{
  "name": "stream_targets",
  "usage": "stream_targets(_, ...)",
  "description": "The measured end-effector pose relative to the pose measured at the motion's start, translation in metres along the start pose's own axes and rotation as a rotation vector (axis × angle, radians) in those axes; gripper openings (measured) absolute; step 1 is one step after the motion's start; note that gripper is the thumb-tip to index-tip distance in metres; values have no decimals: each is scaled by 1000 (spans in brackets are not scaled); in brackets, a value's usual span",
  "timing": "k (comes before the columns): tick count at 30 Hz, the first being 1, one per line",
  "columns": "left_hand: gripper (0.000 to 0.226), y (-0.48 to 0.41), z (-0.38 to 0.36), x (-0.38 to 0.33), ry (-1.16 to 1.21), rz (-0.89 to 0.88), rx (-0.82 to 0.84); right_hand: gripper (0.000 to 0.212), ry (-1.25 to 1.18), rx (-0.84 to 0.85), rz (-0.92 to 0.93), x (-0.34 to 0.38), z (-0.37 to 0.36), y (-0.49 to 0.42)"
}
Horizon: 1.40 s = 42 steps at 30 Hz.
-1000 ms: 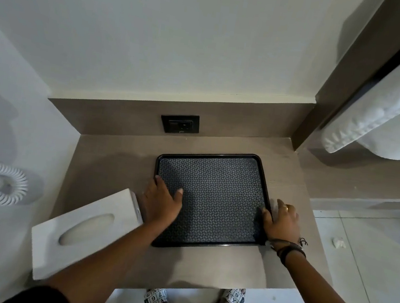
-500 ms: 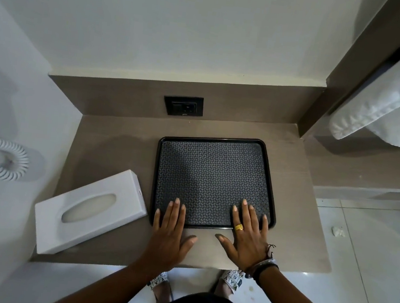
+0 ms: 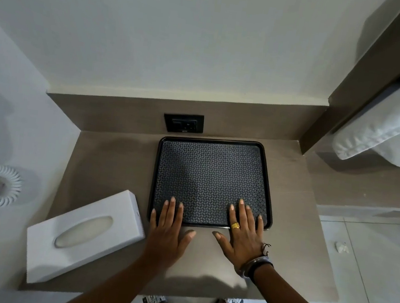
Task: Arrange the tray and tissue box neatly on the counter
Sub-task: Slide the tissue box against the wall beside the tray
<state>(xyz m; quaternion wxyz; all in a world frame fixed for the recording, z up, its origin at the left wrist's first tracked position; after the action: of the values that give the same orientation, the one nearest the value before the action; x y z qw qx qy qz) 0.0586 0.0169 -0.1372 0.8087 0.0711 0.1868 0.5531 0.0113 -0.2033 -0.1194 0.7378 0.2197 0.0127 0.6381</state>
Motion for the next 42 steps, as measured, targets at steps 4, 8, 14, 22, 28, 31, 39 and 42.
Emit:
stream_targets(4,82,-19,4,5,22,39,-2,81,10,-16,12,2,11,-20)
stream_targets(8,87,-23,2,8,37,42,-26,77,14,-28,10,1,10,-27)
stream_targets(14,87,-22,2,7,32,40,2,75,18,-41,8,0,10,-28)
stream_targets(22,87,-11,35,-5,78,38,-85,81,-54,-119,33,14,26,-15)
stream_targets(28,100,9,77,40,273,-16,-247,71,-161,-168,248,67,13,22)
stream_targets(31,121,23,91,87,122,-6,-165,71,-25,-27,413,95,-17,33)
stream_targets(39,170,62,83,202,-105,85,207,88,131,144,409,144,-50,23)
stream_targets(42,168,67,81,209,-94,66,200,92,178,160,400,151,-55,20)
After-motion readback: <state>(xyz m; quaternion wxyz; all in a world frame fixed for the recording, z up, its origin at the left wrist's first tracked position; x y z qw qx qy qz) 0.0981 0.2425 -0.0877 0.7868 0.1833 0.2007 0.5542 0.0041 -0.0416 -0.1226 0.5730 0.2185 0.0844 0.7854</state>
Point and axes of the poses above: each hand's wrist, its own y-axis away from the middle knuckle, its own z-axis out of the back of the hand, x = y × z, the point moved 4 cm from there along -y, towards the middle knuckle, and after that the axes turned 4 degrees about x, right-handed, at the moved point
